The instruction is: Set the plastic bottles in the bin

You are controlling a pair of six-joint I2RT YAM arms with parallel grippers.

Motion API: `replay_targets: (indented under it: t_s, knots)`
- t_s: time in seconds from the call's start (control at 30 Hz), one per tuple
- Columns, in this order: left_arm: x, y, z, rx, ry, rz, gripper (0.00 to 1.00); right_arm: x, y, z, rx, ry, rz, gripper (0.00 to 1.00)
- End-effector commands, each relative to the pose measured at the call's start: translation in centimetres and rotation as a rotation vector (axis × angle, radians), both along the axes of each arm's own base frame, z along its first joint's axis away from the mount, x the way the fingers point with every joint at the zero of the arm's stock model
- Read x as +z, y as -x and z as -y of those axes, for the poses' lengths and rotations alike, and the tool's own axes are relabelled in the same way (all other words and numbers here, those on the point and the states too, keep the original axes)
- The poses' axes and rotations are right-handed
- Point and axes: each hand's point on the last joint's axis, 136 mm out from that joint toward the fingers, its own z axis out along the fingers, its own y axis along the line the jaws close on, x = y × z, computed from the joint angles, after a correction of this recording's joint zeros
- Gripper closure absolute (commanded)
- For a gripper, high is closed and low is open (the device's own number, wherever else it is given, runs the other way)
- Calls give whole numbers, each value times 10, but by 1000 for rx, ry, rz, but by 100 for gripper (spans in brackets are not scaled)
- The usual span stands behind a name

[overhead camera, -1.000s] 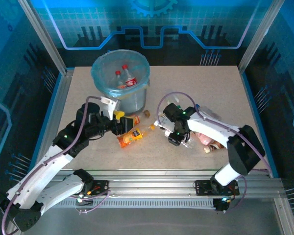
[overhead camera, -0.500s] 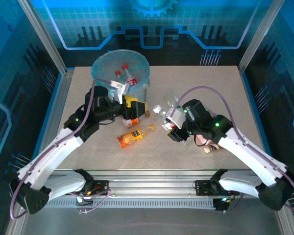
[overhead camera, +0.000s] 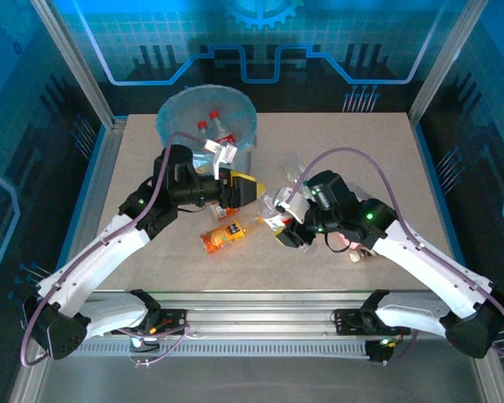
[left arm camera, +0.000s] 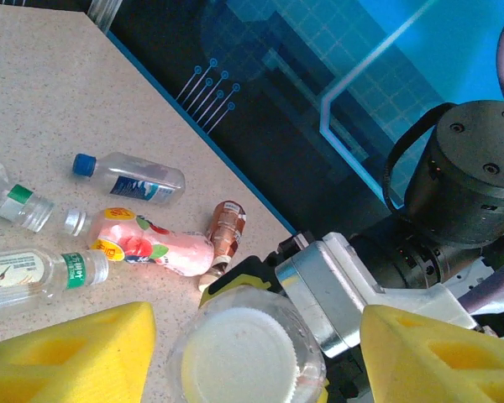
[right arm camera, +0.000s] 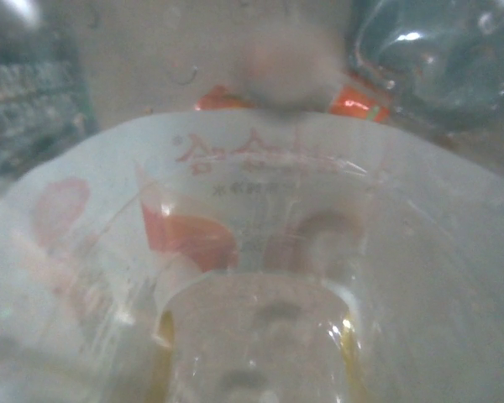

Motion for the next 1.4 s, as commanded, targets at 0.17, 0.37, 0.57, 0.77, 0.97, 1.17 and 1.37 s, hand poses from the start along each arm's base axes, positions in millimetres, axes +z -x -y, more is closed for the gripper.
replay_targets:
  t_s: [0.17,0.37,0.57,0.77,0.97,1.17,1.37]
  knots:
    - [-9,12,5,-54,-3,-36,63,28,-3,-26,34,-114,26,48]
    - [-2,6,-2,5,-4,4,96,27,-6,-33,43,-99,15,43]
    - [6,-5,-16,125,-32,29,100,34,-8,-40,29,-105,45,34]
    - [33,-7,-30,207,-8,86,100,57,-11,-43,-1,-133,101,1]
    - [74,-3,-47,276,-4,192,100,92,-18,-38,-82,-142,233,0]
    - [116,-13,-77,428,-85,350,100,150,-33,-24,-225,-229,382,0]
    - [165,-38,-110,604,-175,474,100,210,-55,-18,-363,-323,484,0]
